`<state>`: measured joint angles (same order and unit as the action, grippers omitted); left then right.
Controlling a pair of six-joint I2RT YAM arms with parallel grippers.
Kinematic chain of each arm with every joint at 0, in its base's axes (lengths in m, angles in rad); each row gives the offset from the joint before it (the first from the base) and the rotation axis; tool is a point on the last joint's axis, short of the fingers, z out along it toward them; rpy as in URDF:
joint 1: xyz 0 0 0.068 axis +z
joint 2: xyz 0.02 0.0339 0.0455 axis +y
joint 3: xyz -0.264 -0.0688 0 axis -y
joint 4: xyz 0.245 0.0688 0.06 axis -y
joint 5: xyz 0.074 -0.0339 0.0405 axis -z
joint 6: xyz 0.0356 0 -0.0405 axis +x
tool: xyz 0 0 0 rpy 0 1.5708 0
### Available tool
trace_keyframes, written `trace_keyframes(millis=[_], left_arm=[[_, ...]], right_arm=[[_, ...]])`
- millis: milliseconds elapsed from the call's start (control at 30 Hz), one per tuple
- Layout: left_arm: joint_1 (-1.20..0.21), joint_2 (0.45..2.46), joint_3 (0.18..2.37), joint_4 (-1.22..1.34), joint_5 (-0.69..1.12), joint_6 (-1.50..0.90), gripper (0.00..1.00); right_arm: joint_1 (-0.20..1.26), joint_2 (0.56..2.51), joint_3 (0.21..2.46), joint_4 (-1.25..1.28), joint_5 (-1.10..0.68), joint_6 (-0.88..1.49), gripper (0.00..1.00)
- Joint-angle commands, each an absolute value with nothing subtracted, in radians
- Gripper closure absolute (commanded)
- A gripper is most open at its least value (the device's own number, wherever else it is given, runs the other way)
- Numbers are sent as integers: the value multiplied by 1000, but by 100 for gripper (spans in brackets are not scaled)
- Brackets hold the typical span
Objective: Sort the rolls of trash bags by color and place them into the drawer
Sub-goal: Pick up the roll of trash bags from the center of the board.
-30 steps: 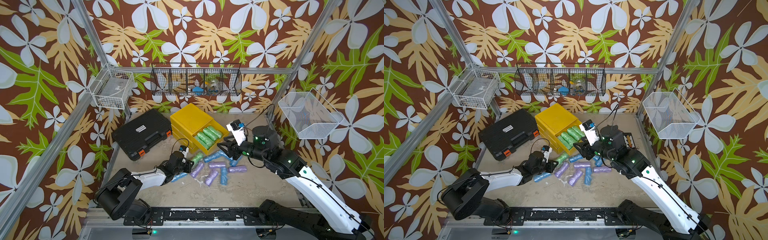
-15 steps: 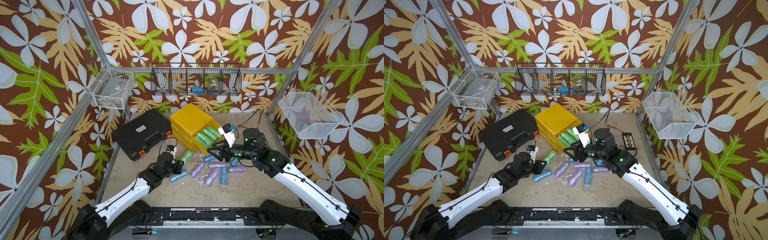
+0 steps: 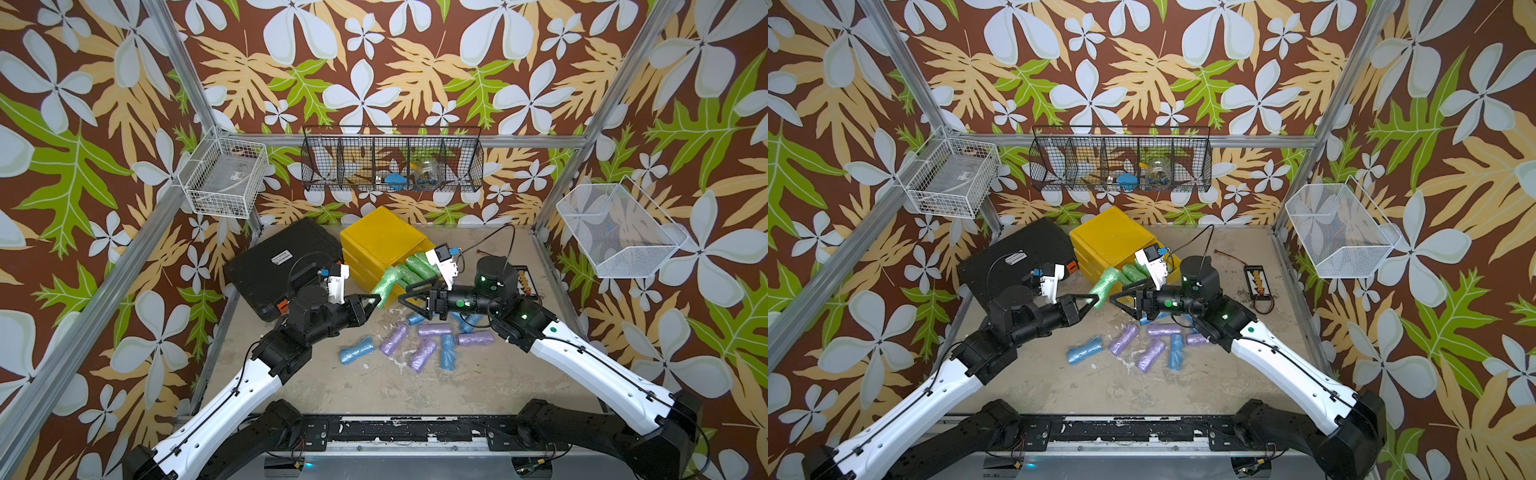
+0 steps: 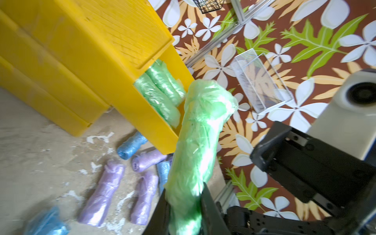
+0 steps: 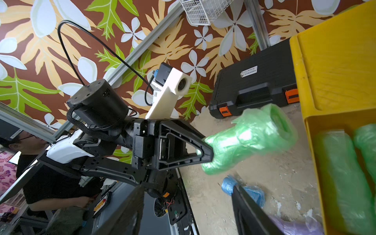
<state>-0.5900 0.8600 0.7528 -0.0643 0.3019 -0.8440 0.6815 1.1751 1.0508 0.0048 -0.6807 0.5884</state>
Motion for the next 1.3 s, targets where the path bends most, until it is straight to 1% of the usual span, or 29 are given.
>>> trace_keyframes(millis=[0, 133, 267, 400, 633, 933, 1100, 1133, 1167, 1200, 1233, 1267], left_arm=[[-588, 857, 726, 123, 426, -1005, 93], [-588, 843, 672, 257, 465, -1106, 93], [-588, 825, 635, 318, 461, -1145, 93], [-582, 795, 627, 318, 424, -1151, 93], [-577, 775, 633, 329, 399, -1161, 93], [-577, 809, 601, 462, 483, -1264, 91], [-577, 813, 589, 486, 498, -1282, 90], [-577, 813, 589, 488, 501, -1285, 89], [-577, 813, 589, 492, 502, -1286, 88], [-577, 814, 591, 492, 503, -1287, 86], [-578, 813, 592, 493, 502, -1286, 82], [-577, 814, 595, 490, 502, -1284, 74]], right_arm=[[686, 1196, 1074, 93, -690, 620, 29], [686, 1229, 1123, 62, -661, 604, 29], [686, 1246, 1153, 20, -615, 591, 29], [686, 1246, 1159, -17, -594, 579, 30], [685, 1239, 1154, -7, -597, 588, 31], [685, 1285, 1156, 129, -686, 659, 35], [686, 1318, 1173, 170, -708, 689, 43], [686, 1324, 1178, 175, -712, 693, 46], [685, 1333, 1187, 175, -719, 694, 52], [686, 1341, 1196, 175, -723, 694, 59], [685, 1346, 1202, 176, -724, 694, 63], [685, 1350, 1211, 170, -724, 688, 68]])
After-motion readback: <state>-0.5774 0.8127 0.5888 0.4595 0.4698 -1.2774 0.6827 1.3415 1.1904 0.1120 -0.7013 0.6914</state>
